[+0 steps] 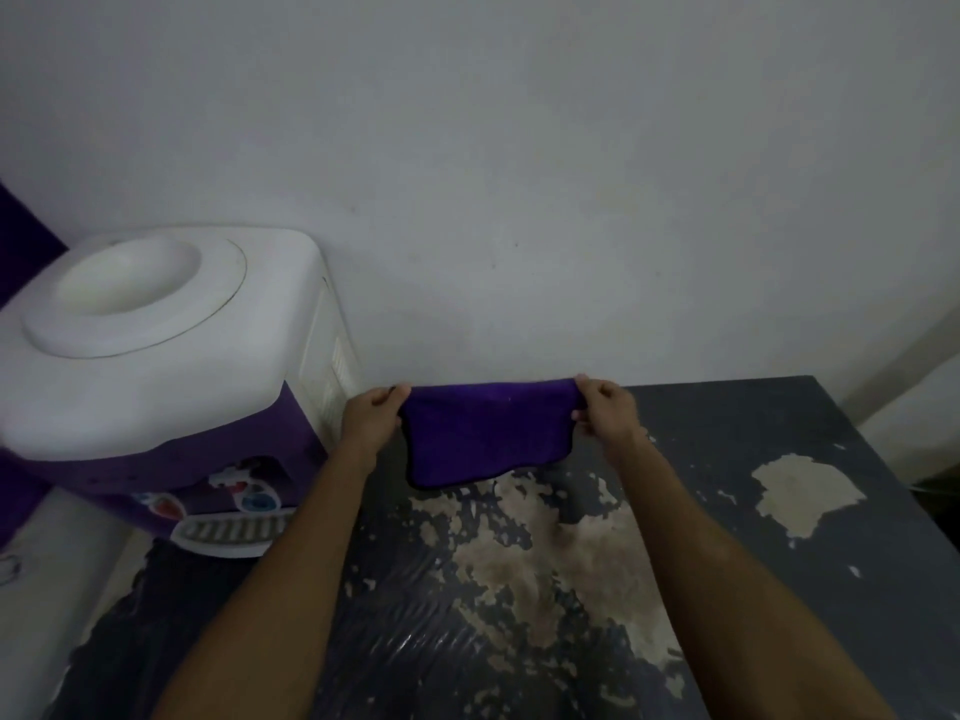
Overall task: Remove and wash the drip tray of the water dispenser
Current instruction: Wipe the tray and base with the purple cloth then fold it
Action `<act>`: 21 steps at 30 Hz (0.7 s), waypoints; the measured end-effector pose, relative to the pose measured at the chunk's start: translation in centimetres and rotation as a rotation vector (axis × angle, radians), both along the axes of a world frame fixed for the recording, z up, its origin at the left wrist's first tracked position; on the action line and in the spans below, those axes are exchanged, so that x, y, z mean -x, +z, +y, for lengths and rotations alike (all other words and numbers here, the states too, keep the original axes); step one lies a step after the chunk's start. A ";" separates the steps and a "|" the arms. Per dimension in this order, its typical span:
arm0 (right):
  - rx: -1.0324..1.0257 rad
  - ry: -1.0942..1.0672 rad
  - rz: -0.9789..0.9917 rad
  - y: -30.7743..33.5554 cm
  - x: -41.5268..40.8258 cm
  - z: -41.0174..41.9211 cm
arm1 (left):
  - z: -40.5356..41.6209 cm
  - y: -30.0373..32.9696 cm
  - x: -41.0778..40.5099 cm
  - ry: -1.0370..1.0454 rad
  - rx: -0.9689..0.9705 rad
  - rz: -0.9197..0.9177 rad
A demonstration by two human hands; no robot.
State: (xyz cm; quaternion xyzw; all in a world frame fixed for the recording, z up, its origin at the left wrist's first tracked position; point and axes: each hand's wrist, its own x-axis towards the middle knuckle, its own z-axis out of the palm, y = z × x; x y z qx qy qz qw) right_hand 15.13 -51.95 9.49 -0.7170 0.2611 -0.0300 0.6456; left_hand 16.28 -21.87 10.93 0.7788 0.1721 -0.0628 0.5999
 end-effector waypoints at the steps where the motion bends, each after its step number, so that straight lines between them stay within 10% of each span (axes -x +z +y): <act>1: 0.027 0.025 -0.030 0.7 -0.9 0.0 | -0.2 0.6 -0.6 0.042 0.061 0.000; 21: 0.125 -0.037 0.447 -11.1 9.8 -0.8 | -0.7 -12.8 11.8 0.046 -0.070 0.419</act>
